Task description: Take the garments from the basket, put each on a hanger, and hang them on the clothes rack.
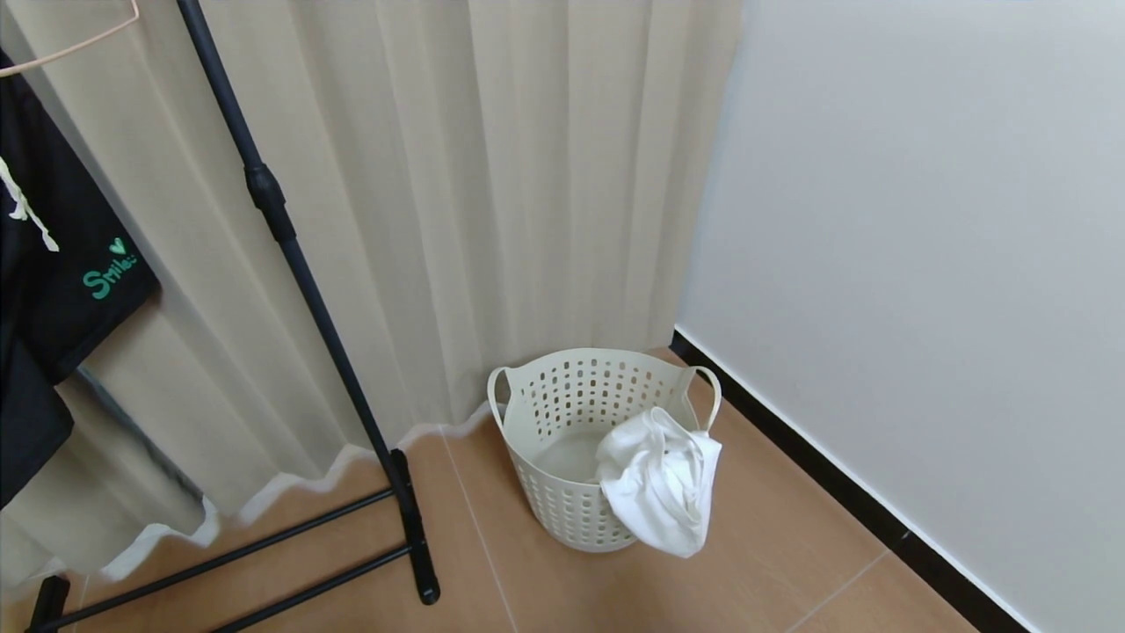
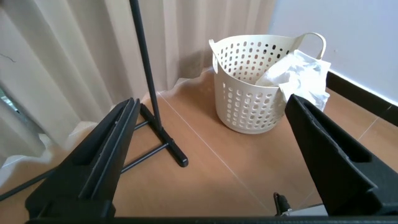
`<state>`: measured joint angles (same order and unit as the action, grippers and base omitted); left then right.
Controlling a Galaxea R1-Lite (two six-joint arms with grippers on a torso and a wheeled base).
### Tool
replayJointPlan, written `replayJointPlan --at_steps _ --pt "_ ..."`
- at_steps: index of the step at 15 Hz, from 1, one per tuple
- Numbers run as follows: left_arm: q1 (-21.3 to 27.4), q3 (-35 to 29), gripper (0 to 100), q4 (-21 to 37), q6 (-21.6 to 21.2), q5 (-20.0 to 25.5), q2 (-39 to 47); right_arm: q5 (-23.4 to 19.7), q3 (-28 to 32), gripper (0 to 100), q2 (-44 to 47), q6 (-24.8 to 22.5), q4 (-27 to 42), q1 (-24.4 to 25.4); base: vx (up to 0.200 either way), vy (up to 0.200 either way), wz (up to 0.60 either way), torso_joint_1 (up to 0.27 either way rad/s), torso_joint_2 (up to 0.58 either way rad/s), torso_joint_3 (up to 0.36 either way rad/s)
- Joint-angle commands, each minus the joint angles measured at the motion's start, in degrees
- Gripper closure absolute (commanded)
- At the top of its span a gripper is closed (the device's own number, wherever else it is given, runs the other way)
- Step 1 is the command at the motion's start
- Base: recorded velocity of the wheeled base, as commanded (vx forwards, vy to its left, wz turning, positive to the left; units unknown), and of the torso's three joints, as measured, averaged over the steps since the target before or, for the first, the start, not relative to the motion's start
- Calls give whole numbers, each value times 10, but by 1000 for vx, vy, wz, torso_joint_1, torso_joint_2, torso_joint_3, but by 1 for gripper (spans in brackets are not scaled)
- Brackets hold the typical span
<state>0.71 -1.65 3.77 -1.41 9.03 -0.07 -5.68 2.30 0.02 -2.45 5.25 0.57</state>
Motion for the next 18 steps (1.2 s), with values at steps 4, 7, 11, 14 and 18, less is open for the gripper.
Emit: replayJointPlan --at_steps 4,7,11,14,18 --pt "0 -1 0 1 1 0 1 -1 0 0 0 -3 0 0 0 0 0 0 0 0" --pt "-1 -1 0 1 4 -1 1 0 0 0 0 -2 0 0 0 0 0 2 1 -124" --pt "-1 -1 0 1 11 -2 1 0 0 0 0 -2 0 0 0 0 0 1 4 -192" --pt "-1 -1 0 1 12 -2 1 0 0 0 0 -2 0 0 0 0 0 4 5 -196" --pt "-1 -1 0 1 13 -4 1 0 0 0 0 -2 0 0 0 0 0 6 4 -199"
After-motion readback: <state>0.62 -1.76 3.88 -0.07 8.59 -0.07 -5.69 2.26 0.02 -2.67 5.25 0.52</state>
